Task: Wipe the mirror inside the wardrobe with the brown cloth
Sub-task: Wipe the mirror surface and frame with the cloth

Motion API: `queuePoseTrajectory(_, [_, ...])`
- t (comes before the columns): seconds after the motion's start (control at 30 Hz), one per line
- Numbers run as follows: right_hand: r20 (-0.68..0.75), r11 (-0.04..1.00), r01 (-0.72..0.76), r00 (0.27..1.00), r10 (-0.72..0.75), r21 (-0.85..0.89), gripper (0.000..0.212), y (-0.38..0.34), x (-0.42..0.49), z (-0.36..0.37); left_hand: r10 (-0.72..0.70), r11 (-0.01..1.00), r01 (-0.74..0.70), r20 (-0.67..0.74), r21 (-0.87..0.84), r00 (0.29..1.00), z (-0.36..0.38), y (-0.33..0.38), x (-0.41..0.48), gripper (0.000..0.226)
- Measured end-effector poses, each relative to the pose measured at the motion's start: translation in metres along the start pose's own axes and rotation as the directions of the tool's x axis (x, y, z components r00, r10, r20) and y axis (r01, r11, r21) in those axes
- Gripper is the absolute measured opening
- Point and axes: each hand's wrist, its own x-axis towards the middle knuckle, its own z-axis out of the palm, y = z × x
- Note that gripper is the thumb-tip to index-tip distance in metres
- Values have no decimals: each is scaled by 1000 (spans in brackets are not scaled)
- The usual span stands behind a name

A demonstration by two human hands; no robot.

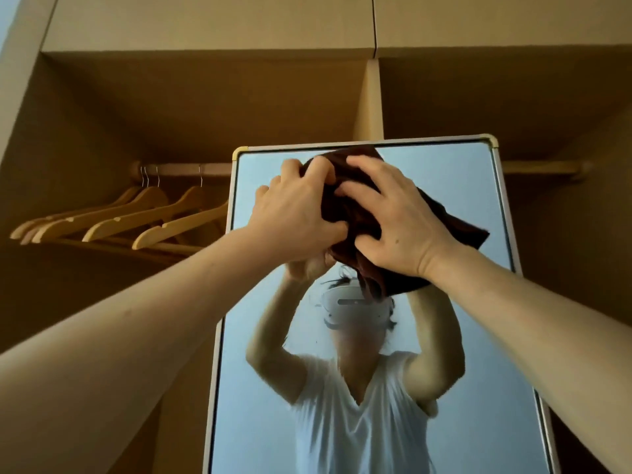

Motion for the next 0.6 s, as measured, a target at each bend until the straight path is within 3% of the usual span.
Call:
queuePoseTrajectory(0.17, [124, 999, 31, 992, -29, -19, 59, -2, -68, -5, 162, 958, -149, -32, 243, 986, 25, 23, -47, 58])
queuePoseTrajectory(0.27, [215, 995, 11, 977, 10, -98, 66, 8, -68, -14, 275, 928, -252, -49, 274, 960, 31, 27, -41, 53])
queuePoseTrajectory(0.47, [163, 966, -205, 959, 231, -161, 73, 26, 4, -36, 152, 977, -138, -78, 163, 985, 16, 43, 28, 59])
queuePoseTrajectory(0.6, [111, 943, -308, 940, 322, -122, 74, 12, 10, -28, 160, 980, -152, -61, 126, 985, 18, 45, 31, 63])
